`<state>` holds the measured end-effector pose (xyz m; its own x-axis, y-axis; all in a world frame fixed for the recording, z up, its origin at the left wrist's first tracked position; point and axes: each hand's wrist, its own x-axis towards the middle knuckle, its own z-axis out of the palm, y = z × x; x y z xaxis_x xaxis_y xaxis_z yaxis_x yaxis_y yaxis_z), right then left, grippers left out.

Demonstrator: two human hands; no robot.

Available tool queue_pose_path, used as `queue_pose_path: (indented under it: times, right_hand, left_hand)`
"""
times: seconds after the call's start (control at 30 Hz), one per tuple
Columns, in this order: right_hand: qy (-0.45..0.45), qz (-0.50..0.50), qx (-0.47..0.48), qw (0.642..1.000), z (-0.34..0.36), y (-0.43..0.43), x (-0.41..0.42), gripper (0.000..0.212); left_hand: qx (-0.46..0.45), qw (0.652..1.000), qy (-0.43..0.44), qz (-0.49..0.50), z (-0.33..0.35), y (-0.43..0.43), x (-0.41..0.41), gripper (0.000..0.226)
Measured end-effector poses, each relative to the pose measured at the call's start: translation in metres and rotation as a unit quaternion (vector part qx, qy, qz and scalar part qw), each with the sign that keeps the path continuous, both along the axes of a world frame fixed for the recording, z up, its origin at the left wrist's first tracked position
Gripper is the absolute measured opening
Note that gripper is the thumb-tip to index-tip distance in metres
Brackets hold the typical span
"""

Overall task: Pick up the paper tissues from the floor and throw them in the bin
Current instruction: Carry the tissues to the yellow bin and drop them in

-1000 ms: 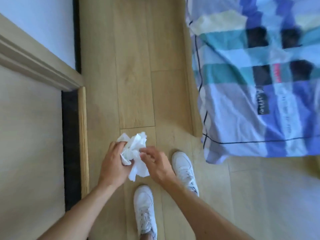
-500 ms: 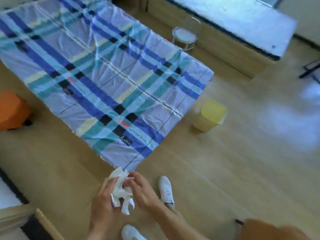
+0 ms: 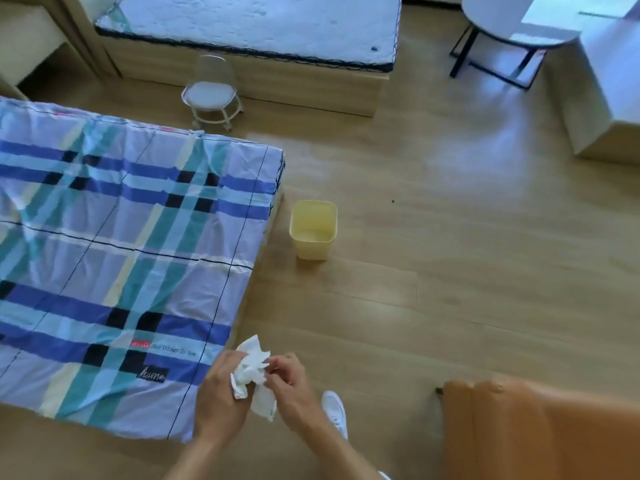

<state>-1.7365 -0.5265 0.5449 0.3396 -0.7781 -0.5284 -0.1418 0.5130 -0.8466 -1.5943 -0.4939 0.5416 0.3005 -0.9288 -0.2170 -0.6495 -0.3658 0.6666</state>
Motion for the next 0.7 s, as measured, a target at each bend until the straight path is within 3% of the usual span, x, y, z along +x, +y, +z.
queue_pose_path:
  times: [0.13,0.27,0.5,0.7]
  right_hand:
    - [0.024,0.051,-0.074,0.996,0.016,-0.071,-0.046,0.038]
    - [0.083,0.13,-0.173,0.973,0.032,-0.143,-0.074,0.057]
    - [0.149,0.12,-0.244,0.951,0.032,-0.286,-0.082,0.051]
    - [0.197,0.163,-0.229,0.939,0.006,-0.437,-0.085,0.056]
  left_hand:
    - [-0.033,0.999,0.028,0.026,0.006,-0.078,-0.039,0.034]
    - [-0.027,0.995,0.065,0.068,0.017,-0.156,-0.071,0.03]
    - [-0.035,0.981,0.152,0.118,0.025,-0.294,-0.108,0.018]
    - [0.011,0.951,0.272,0.145,-0.007,-0.439,-0.102,0.028]
